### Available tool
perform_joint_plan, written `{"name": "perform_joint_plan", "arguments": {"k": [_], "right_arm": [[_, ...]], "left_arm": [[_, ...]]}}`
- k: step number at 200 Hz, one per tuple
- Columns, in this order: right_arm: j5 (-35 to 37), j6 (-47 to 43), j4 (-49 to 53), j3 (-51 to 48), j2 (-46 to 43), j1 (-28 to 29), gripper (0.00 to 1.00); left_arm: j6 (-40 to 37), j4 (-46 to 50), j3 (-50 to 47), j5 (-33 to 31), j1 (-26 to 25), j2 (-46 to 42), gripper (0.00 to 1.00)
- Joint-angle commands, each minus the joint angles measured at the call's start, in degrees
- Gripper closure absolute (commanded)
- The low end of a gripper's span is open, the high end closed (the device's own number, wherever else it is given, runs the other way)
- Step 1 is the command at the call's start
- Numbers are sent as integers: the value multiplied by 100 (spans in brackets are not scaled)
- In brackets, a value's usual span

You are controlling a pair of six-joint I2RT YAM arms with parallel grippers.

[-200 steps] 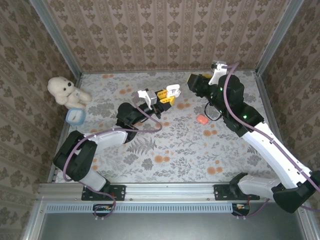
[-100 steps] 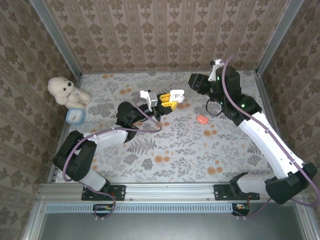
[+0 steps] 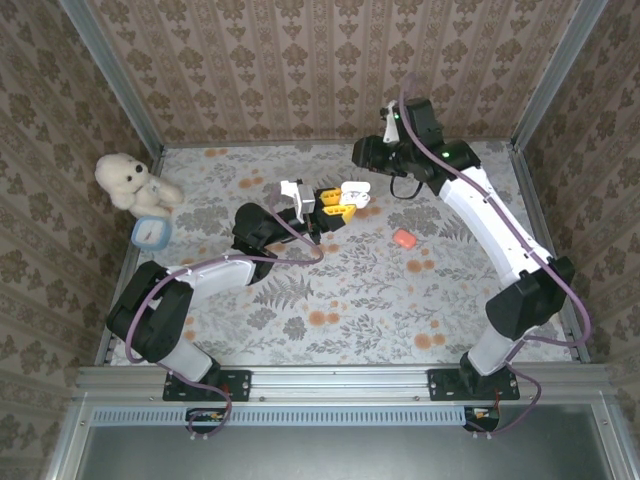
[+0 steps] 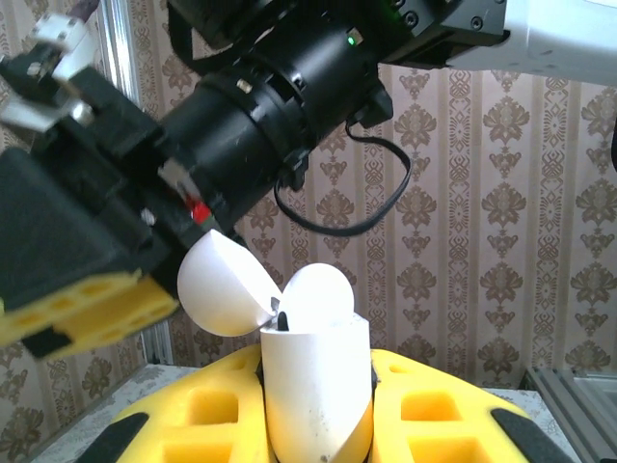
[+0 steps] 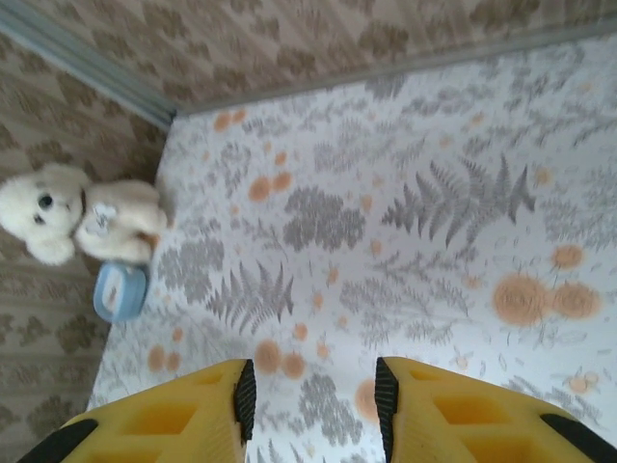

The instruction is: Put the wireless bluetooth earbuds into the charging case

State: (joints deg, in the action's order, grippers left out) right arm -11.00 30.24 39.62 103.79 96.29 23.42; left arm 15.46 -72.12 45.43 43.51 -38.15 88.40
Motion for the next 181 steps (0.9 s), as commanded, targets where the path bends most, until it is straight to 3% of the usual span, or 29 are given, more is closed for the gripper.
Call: {"name": "perform_joint_plan", "arguments": {"k": [1,60,78,91,109,143,181], "right_arm": [[-332,-327,549,185,-102,198,60],[-269,-326,532,-781,-1008,584,63],[349,-107,395,-1098,-1313,579,61],[1019,159,319,-1339,-1524,492,55],[1349,551,21,-1865,-1877,230,49],[1424,884,-435,-2901,-2202,-2,46],[1658,1153,-721,-3948,-2558,-1,45]], "left_arm": [[132,-242,198,-142,75,-16,100],[167,-241,194,-624,185,49,100],[230,-241,194,-627,203,93,100],[358,-218,172,-860,229,137,100],[689,-52,85,-1121,277,240,100],[1497,454,-200,-1786,265,599,100],[1737,1046,-651,-2870,167,997,99]]}}
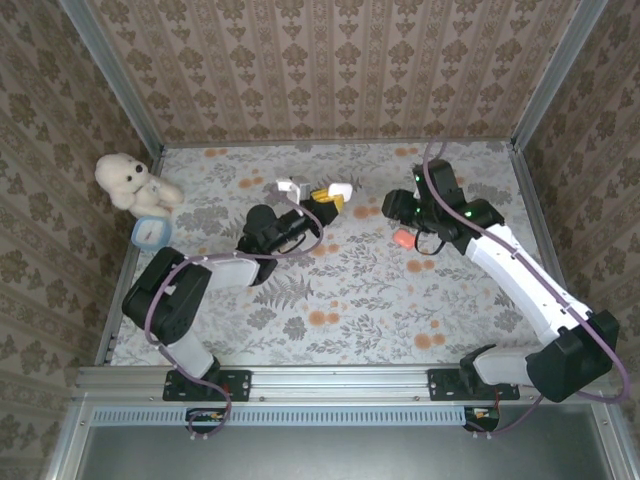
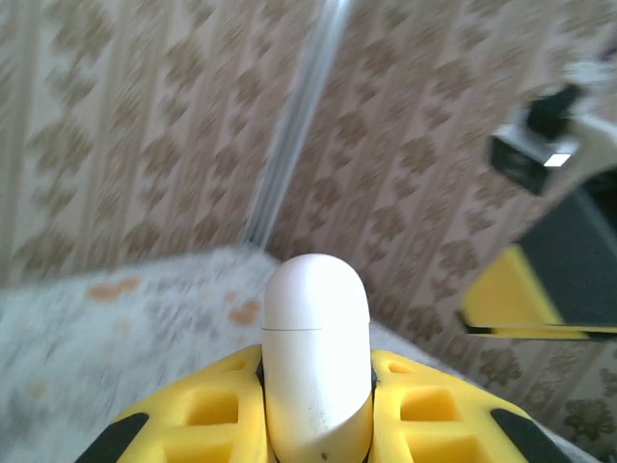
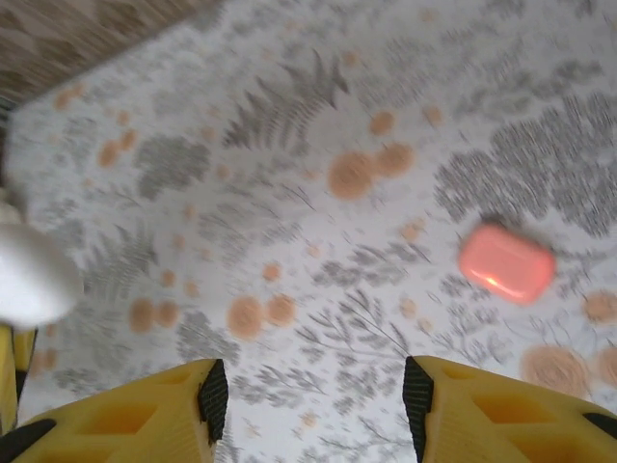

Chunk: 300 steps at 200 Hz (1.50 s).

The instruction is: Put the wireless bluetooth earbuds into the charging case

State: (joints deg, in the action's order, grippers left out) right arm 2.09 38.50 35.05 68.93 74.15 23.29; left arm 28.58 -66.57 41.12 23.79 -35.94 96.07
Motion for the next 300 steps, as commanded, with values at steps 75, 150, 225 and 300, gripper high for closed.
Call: {"name": "perform_joint_plan", "arguments": {"k": [75,150,225,300], "right_arm": [[582,509,-283,-1182,-822,-51,43],[487,406,-267,-1128,-876,-205,33],[661,-13,-78,-925,-1207,-706,0],[3777,-1861,-2672,-2518,-691,-1111,0]], "left_arm": [[1118,530,-456,-1460,-48,1574,89],[983,1651,-559,-1672,104,1217,48],[-713,5877,115,-3260,449,-1490,0],[-3311,5197,-734,-4328,1941,-3347,0]]}}
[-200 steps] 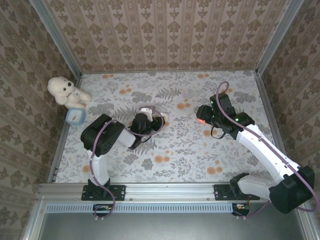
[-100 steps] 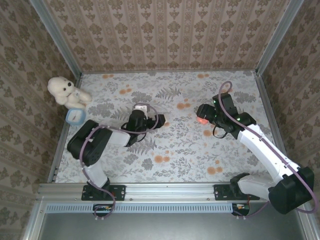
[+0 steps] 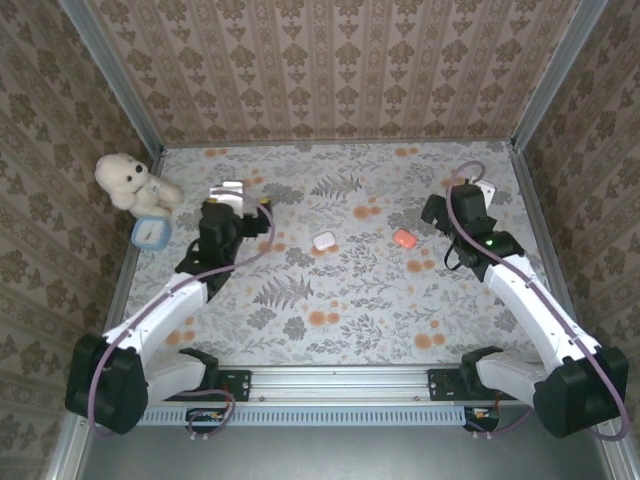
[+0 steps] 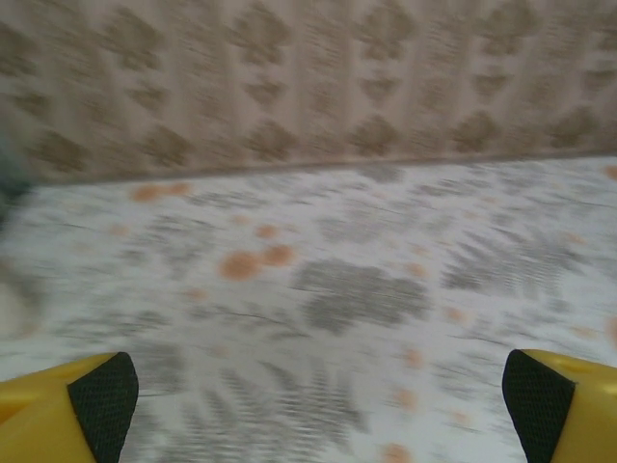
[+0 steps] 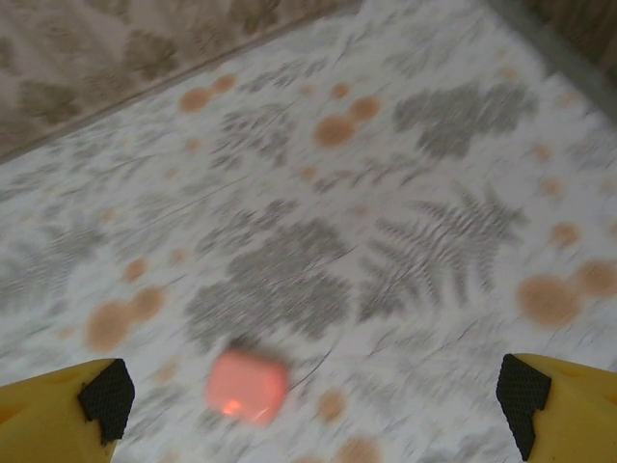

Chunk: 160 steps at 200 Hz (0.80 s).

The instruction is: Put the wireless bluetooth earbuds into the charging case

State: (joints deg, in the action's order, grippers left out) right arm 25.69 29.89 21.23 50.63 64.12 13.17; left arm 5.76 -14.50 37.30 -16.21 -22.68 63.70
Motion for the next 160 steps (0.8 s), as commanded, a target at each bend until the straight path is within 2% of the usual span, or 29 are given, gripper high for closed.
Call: {"name": "perform_joint_plan", "arguments": {"k": [1,23,40,52,60,72,88,108,123,135,144,160], "right_arm": [[1445,-1010,-1307,-709,330,-106,0],[1766,-1287,-2172,-1246,675,-276,0],[1781,-1623,-3107,-1669,956,-339,0],[1672,-1941,-3991,-2024,1140,-352,0],[1551,-2144,-4724,-2308,1268,-351,0],[1039,-2423,-5344,-2528,1248,-393,0],[99,-2739,-6846,-3094,1321,-538,0],[-701,-2831,-8111,-3413,2056,-743,0],[-1019,-3014,-8153,-3099,2573,-746,0],[-1658,-2632,-6853,-2704,2314,-1163,0],[-1733,-2643,-7314,-2810,2428,-1218,0],[-1648,-2668,-7206,-2818,2351,-1163,0]], "left_arm": [[-1031,-27,-371,-334,646,-116,0],[-1063,-759,-998,-115,1142,-78,0],[-1119,-1611,-1430,-130,1301,191,0],[-1246,-2445,-1697,225,1453,503,0],[-1189,-2820,-1732,234,1558,840,0],[-1035,-3084,-1724,445,1695,1212,0],[-1081,-3652,-1811,620,1716,1719,0],[-1131,-4170,-1902,897,1763,2164,0],[-1160,-4162,-1818,1077,1785,2370,0],[-1134,-3923,-1640,1157,1851,2451,0],[-1006,-3513,-1463,1472,2028,2422,0],[-838,-3340,-1364,1800,2268,2431,0]]}}
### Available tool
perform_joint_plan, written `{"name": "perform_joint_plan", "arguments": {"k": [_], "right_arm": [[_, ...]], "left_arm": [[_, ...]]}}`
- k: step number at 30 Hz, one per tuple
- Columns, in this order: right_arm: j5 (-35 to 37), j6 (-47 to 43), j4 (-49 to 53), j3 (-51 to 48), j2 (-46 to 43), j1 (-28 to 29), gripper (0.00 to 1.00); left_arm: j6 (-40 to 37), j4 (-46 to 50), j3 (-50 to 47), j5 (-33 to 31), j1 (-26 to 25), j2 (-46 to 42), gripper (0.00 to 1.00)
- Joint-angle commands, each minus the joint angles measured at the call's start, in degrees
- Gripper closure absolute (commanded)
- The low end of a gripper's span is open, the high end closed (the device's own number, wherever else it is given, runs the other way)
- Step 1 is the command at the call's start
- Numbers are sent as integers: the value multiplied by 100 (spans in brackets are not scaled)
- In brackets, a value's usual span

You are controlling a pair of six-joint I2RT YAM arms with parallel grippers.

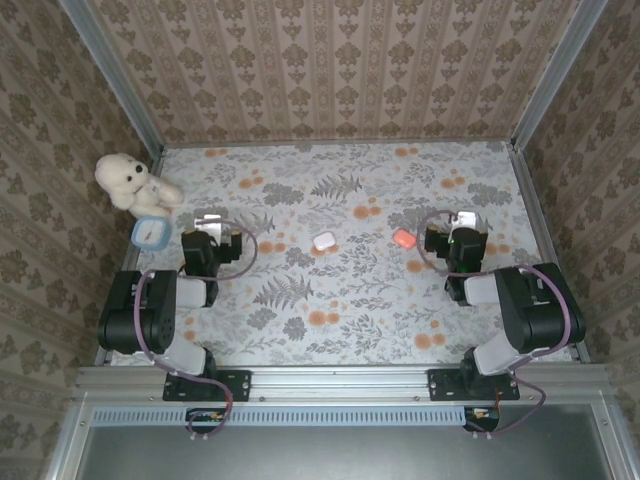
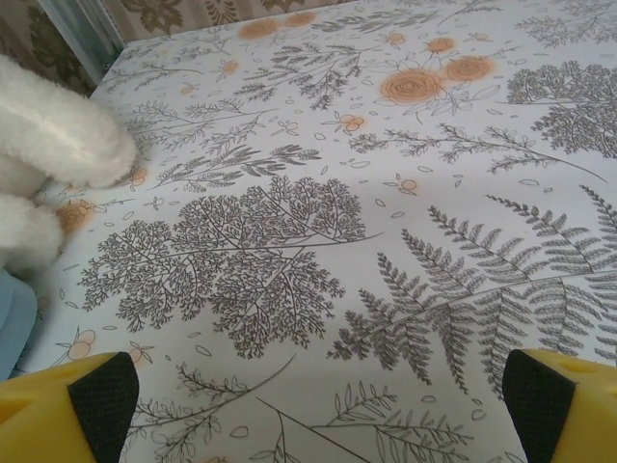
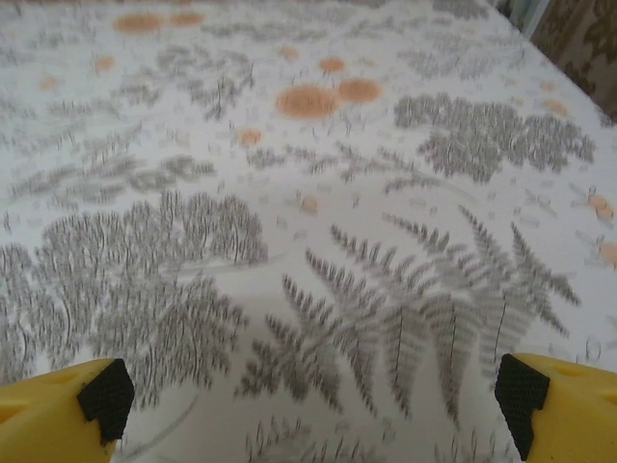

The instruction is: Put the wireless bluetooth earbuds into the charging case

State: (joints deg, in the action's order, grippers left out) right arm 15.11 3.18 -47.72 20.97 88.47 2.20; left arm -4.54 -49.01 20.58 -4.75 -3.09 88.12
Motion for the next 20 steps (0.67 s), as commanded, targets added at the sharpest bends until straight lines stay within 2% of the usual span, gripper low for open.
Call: {"name": "perform_joint_plan", "arguments": {"k": [1,11,20], "right_arm": [[-594,1,-331,146,-75,-59,0],[-730,2,-65,313,-14,-99,0],[-760,-19,-227,180,-88,-96,0]], "left_arm": [[182,98,307,648,305,-8,0],[164,105,319,563,270,14,0],[158,59,290,555,259,-9,0]]}}
